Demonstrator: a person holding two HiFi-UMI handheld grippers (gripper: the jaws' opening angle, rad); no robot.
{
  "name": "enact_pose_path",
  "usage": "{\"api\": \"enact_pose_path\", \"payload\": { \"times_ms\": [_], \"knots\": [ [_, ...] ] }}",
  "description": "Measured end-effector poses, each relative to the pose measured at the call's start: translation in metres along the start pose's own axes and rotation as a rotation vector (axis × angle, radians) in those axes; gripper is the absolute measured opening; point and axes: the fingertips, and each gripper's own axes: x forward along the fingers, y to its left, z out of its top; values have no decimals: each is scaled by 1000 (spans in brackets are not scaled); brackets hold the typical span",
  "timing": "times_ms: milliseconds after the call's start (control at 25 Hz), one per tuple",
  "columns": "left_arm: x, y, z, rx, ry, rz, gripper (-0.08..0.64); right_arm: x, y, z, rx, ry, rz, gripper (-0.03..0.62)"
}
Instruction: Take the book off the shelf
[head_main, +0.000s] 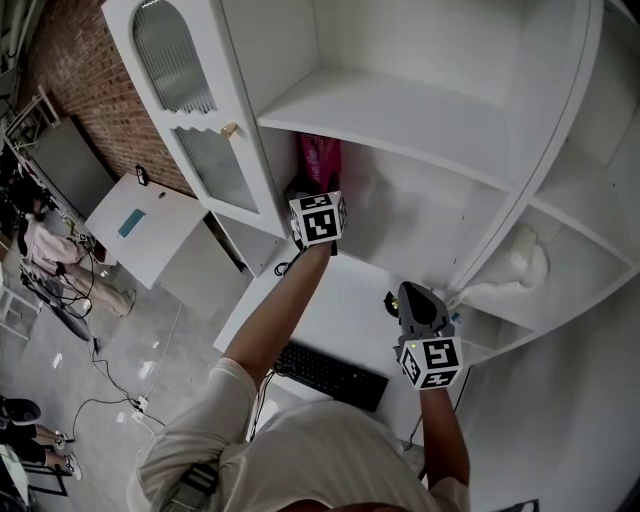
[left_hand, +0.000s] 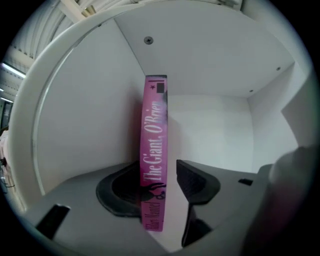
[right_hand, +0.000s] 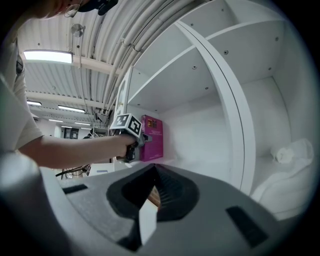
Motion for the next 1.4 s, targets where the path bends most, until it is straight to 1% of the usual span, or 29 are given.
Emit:
{"api": "enact_pose_path", "payload": {
  "times_ms": [40, 360, 520, 600, 680, 920, 1160, 1400],
  "knots": [
    [2, -1, 0, 6, -2, -5, 208, 1, 0, -1, 1, 2, 0, 3],
    [26, -3, 6, 26, 18, -30, 201, 3, -1, -2, 3, 9, -11, 3],
    [37, -5, 7, 48, 23, -37, 145, 2, -3, -3, 3, 13, -24, 3],
    [38, -5, 7, 56, 17, -41, 135, 1, -4, -3, 4, 16, -31, 3],
    [37, -5, 7, 48, 12, -47, 132, 0, -5, -3, 4, 16, -40, 3],
    [21, -6, 8, 32, -15, -75, 130, -4, 0, -3, 4, 21, -56, 3],
    [-7, -16, 13, 63, -36, -146, 130, -5, 12, -3, -3, 27, -60, 3],
    [-37, -11, 14, 73, -50, -198, 130, -4, 29, 0, -24, 30, -59, 3]
  ]
}}
